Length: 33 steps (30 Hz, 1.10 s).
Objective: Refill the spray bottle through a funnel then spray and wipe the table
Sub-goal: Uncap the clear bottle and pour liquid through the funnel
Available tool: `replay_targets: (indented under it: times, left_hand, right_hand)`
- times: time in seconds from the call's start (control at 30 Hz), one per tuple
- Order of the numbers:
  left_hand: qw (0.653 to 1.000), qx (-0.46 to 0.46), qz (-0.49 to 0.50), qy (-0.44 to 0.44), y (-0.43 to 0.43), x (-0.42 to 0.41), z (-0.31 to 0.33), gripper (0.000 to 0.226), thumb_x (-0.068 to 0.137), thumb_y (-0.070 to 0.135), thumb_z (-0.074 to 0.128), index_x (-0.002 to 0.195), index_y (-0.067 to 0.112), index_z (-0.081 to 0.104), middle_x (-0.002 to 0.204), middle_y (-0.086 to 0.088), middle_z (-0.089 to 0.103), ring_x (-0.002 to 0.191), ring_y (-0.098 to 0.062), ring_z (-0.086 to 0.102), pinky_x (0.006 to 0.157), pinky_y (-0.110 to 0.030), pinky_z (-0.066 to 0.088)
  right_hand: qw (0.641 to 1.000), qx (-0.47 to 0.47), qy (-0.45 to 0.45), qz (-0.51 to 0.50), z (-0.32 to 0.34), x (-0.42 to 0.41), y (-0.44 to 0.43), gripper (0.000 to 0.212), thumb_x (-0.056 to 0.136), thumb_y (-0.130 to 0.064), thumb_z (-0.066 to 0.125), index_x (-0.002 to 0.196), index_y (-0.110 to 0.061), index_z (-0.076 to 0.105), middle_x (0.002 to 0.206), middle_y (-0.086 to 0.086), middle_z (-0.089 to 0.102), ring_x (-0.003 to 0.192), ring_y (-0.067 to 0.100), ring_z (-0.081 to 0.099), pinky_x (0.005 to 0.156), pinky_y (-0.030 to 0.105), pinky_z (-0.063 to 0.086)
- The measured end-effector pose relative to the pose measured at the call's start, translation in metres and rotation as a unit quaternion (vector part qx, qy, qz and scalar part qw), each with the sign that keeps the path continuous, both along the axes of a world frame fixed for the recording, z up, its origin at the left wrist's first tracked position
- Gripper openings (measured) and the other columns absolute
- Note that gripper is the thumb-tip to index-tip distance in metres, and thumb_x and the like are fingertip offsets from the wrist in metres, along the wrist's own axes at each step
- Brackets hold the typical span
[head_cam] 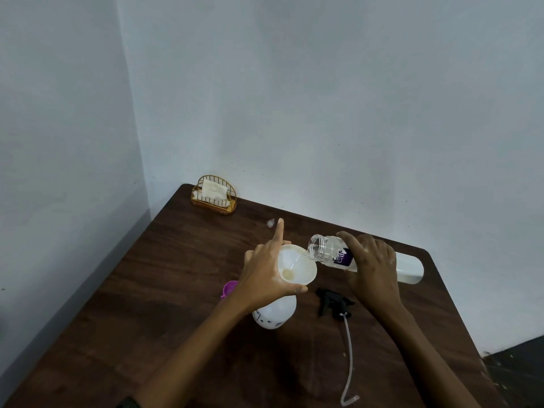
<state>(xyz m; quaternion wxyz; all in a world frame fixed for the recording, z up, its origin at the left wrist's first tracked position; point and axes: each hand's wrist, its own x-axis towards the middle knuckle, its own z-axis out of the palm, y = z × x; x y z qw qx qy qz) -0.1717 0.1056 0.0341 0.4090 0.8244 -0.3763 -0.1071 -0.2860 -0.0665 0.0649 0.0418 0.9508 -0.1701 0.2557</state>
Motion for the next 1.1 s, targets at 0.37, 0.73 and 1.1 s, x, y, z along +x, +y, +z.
replay_targets:
  times: [0.37,0.73,1.1]
  left_hand:
    - [1.0,-0.005,-0.002,0.005,0.0008,-0.0007,0.0002,0.132,0.061,0.048,0.082,0.148,0.028,-0.014,0.14,0.013,0.044,0.128,-0.014,0.038,0.105,-0.037,0.02]
    - [1.0,-0.007,0.0,0.007,-0.0007,0.0003,-0.003,0.133,0.061,0.049,0.082,0.148,0.029,-0.016,0.141,0.013,0.044,0.129,-0.014,0.038,0.102,-0.034,0.019]
    - [1.0,-0.007,0.002,0.006,-0.0009,-0.0005,-0.0039,0.133,0.06,0.049,0.083,0.148,0.029,-0.016,0.141,0.013,0.044,0.129,-0.015,0.038,0.105,-0.037,0.02]
  right_hand:
    - [1.0,-0.008,-0.001,-0.002,-0.0001,0.0,-0.0006,0.078,0.052,0.004,0.074,0.118,-0.027,0.043,0.088,0.01,0.058,0.078,0.031,0.054,0.08,0.047,0.043]
    - [1.0,-0.006,0.0,-0.007,-0.0009,0.0021,-0.0012,0.077,0.054,0.006,0.072,0.118,-0.027,0.044,0.088,0.009,0.057,0.078,0.03,0.053,0.081,0.048,0.042]
    - [1.0,-0.006,-0.003,-0.008,-0.0003,0.0018,-0.0017,0.075,0.056,0.005,0.073,0.118,-0.027,0.044,0.089,0.008,0.058,0.08,0.03,0.053,0.082,0.047,0.042]
